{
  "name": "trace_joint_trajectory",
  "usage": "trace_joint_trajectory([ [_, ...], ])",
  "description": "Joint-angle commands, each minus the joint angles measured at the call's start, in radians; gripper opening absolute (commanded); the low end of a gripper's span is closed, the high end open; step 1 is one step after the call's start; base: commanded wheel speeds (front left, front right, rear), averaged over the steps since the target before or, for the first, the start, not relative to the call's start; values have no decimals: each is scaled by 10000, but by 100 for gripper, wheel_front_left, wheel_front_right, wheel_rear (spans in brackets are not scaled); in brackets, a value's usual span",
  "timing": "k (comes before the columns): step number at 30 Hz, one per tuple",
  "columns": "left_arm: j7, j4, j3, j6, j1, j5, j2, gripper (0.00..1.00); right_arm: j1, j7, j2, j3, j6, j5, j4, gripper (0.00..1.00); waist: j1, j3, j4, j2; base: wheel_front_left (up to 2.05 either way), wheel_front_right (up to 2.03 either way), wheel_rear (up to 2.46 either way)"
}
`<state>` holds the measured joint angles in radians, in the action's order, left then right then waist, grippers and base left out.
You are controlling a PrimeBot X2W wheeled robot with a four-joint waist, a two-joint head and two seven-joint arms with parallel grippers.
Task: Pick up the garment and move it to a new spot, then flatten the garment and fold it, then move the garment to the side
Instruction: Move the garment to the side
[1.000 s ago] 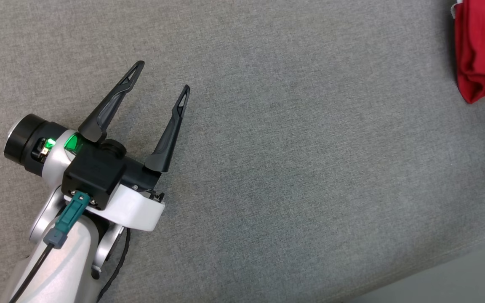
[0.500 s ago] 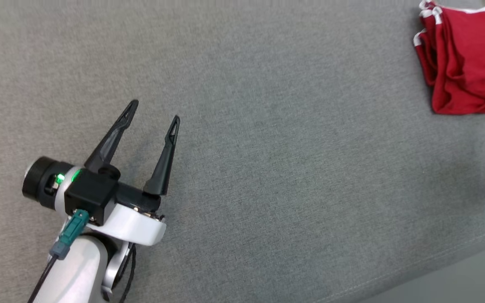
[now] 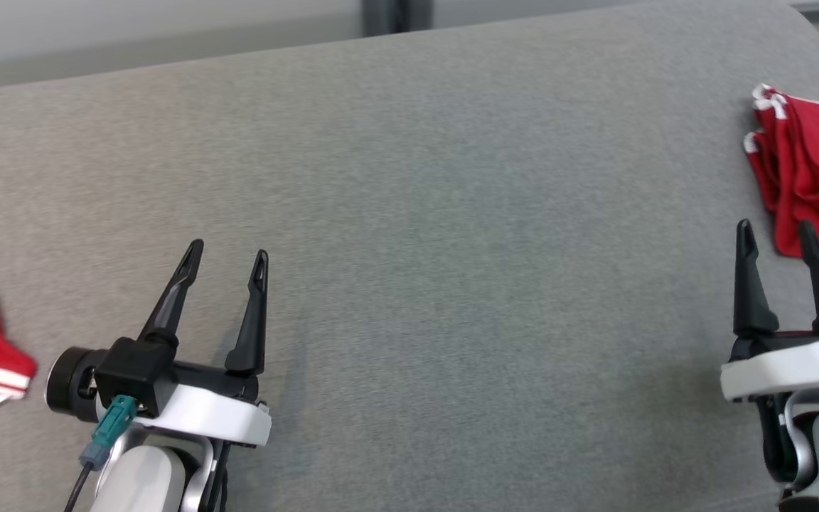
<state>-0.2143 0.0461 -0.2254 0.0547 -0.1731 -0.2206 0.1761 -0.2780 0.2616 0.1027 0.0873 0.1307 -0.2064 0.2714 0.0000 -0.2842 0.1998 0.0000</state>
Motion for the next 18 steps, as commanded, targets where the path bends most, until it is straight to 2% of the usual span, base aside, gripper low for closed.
trace_joint_trajectory([
  [1, -69, 102, 65, 54, 70, -50, 8, 100, 207, 48, -2, 4, 1, 123, -121, 100, 0, 372, -566, 0, 0, 0, 0],
  [10, -415, 856, 652, 305, 630, -410, -18, 100, 1476, -422, -358, -101, -1, 451, -1287, 100, 0, 1167, -1805, 0, 0, 0, 0],
  [18, -490, 1085, 696, 192, 1272, -472, 28, 100, 2708, -964, -472, 90, -1, 604, -2338, 100, 0, 1951, -2110, 0, 0, 0, 0],
])
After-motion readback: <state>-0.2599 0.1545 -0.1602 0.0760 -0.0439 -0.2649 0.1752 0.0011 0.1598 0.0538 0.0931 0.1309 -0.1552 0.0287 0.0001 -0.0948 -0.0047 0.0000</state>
